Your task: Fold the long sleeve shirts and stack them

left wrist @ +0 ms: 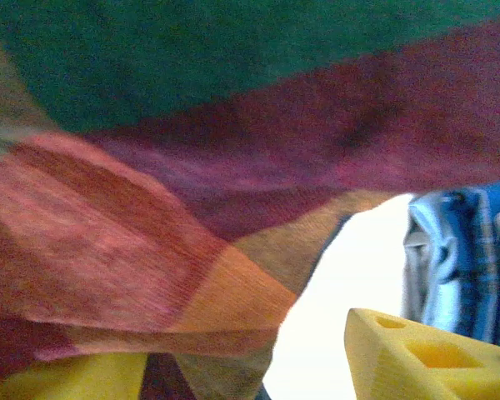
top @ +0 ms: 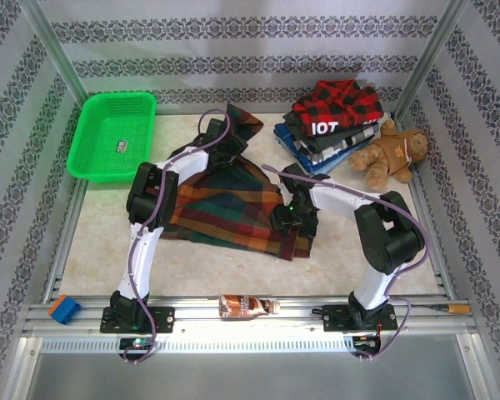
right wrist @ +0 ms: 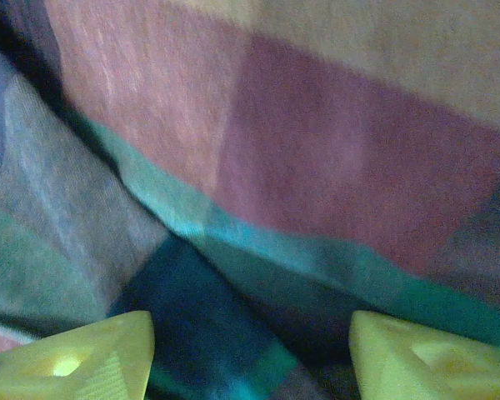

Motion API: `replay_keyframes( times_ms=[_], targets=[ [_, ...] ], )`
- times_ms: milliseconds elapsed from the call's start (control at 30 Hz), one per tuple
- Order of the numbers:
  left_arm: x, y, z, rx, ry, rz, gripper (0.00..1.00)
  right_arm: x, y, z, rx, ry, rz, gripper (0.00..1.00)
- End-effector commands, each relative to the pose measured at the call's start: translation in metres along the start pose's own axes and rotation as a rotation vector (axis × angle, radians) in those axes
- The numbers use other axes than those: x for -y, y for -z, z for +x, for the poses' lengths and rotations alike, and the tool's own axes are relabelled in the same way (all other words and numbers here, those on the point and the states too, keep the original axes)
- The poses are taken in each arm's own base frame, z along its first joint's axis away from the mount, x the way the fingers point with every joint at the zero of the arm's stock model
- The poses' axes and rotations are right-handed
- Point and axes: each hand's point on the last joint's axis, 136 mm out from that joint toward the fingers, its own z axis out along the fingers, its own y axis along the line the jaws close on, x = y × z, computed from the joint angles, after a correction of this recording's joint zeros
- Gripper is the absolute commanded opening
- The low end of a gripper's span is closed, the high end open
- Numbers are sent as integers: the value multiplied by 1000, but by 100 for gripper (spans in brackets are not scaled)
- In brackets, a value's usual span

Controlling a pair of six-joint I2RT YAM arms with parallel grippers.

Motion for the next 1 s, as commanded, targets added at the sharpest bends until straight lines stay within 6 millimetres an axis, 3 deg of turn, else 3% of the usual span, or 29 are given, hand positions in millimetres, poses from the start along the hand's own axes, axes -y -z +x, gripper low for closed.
replay_keyframes(
  times_ms=[0, 100, 200, 300, 467, 567, 733, 967],
  targets=[
    [47, 28, -5, -6, -50, 167, 69, -16, 49, -33, 87, 1, -121, 65],
    [61, 62, 3, -22, -98, 190, 73, -21, 73, -64, 151, 3, -190, 66],
    [59, 93, 12, -38, -121, 173, 73, -15, 78, -96, 184, 3, -204, 65],
    [47, 119, 30, -63, -146, 127, 74, -14, 72, -125, 195, 16, -220, 65],
    [17, 137, 84, -181, -174, 65, 74, -9, 45, -160, 175, 37, -237, 62],
    [-8, 141, 119, -253, -183, 20, 74, -3, 30, -173, 161, 51, -223, 61],
    [-46, 146, 160, -333, -159, -40, 73, 1, 10, -182, 143, 51, -229, 60],
    [-89, 147, 182, -396, -134, -134, 73, -7, -14, -173, 95, 60, -281, 59]
  ],
)
